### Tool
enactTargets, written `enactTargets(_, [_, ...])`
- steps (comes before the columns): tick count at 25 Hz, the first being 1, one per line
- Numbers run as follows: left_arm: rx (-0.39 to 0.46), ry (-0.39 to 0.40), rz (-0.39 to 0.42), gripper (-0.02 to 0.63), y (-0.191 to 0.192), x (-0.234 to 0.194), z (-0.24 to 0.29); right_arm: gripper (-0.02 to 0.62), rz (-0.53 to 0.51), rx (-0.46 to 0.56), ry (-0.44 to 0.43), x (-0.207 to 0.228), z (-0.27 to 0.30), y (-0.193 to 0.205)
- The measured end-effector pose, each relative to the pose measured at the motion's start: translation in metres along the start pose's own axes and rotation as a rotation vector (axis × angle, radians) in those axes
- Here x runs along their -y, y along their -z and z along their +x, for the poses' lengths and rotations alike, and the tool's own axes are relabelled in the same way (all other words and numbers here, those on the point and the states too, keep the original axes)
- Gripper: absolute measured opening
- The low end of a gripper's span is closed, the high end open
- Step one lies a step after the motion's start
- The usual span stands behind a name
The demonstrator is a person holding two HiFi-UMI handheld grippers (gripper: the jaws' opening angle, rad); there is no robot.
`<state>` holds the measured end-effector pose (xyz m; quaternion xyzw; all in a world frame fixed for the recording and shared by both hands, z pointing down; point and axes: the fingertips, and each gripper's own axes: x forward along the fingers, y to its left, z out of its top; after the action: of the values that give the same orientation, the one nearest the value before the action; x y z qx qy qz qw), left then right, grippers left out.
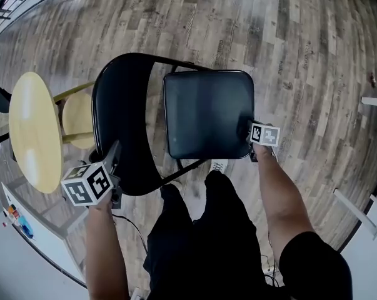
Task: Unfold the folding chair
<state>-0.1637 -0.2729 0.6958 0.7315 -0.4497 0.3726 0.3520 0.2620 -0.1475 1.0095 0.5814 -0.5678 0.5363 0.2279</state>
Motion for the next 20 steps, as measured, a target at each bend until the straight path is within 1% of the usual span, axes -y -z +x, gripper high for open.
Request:
enactTargets(2, [0.001,-0.004,0.005,0.140,-0.001,0.001,0.000,0.002,-0.052,-0.022,0.035,-0.001,0.001,-0.001])
enactTargets(4, [0.003,-0.003,0.009,0.140,-0.001,0.001,0.000,0.002,-0.084,-0.049,0.032,-0.002,0.002,0.000])
enactTargets(7, [0.010,0.000,0.011,0.141,0.002,0.000,0.001,0.002,-0.089,-0.087,0.001,0.000,0.001,0.002])
enactTargets(10, [0.010,-0.006,0.017,0.144,0.003,-0.001,0.002,0.002,-0.103,-0.149,0.008,0.000,-0.003,0.009])
enactTargets(13, [0.008,-0.010,0.018,0.144,0.003,-0.002,0.001,0.002,-0.163,-0.226,0.014,-0.005,-0.012,0.025])
enactTargets(16, [0.009,-0.006,0.015,0.144,0.004,-0.003,0.001,0.002,-0.205,-0.270,-0.016,-0.016,-0.030,0.044])
enactTargets(18, [0.009,-0.009,0.011,0.144,0.005,-0.004,0.003,0.002,-0.229,-0.309,-0.043,-0.022,-0.045,0.063])
enactTargets(20, [0.008,-0.013,0.015,0.144,0.004,-0.002,0.005,0.002,-0.274,-0.381,-0.052,-0.022,-0.063,0.091])
